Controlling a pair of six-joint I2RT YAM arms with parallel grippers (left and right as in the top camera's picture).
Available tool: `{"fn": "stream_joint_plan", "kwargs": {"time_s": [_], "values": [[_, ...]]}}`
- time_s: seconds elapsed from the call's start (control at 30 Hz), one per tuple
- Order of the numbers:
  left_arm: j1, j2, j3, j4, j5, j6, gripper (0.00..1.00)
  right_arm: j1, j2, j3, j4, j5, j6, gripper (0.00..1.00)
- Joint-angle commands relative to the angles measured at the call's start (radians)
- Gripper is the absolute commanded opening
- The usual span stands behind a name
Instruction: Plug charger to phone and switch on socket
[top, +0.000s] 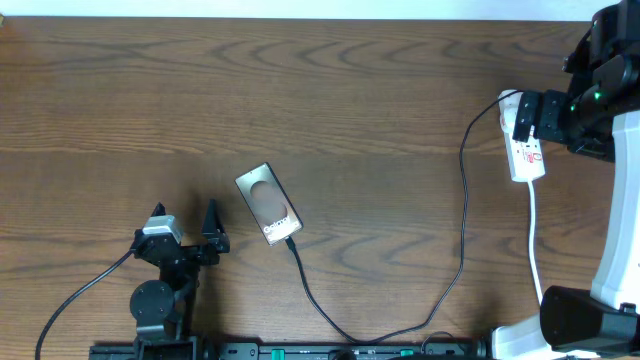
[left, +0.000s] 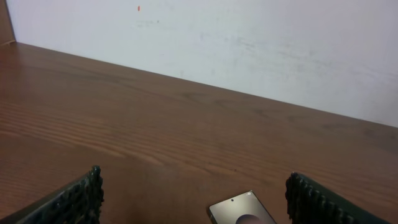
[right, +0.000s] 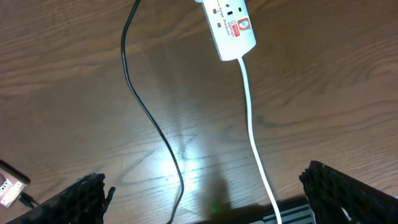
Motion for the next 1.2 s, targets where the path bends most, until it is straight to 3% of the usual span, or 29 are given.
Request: {"fn": "stream_joint_plan", "kwargs": {"time_s": [0.0, 0.7, 0.93, 1.17], "values": [[0.004, -0.006, -0.006, -0.048, 0.017, -0.001, 0.91, 0.004, -0.013, -0.001, -0.002, 0.005, 0.011, 0.99], [0.004, -0.006, -0.006, -0.048, 0.017, -0.001, 0.91, 0.002, -0.013, -0.001, 0.039, 0.069, -0.005, 0.99], [0.004, -0.006, -0.006, -0.048, 0.017, -0.001, 0.91, 0.009, -0.067, -0.053, 0.294, -0.090, 0.049, 0.99], [0.004, -0.006, -0.006, -0.048, 0.017, -0.001, 0.91, 0.104, -0.259, -0.421, 0.741, -0.116, 0.048, 0.99]]}}
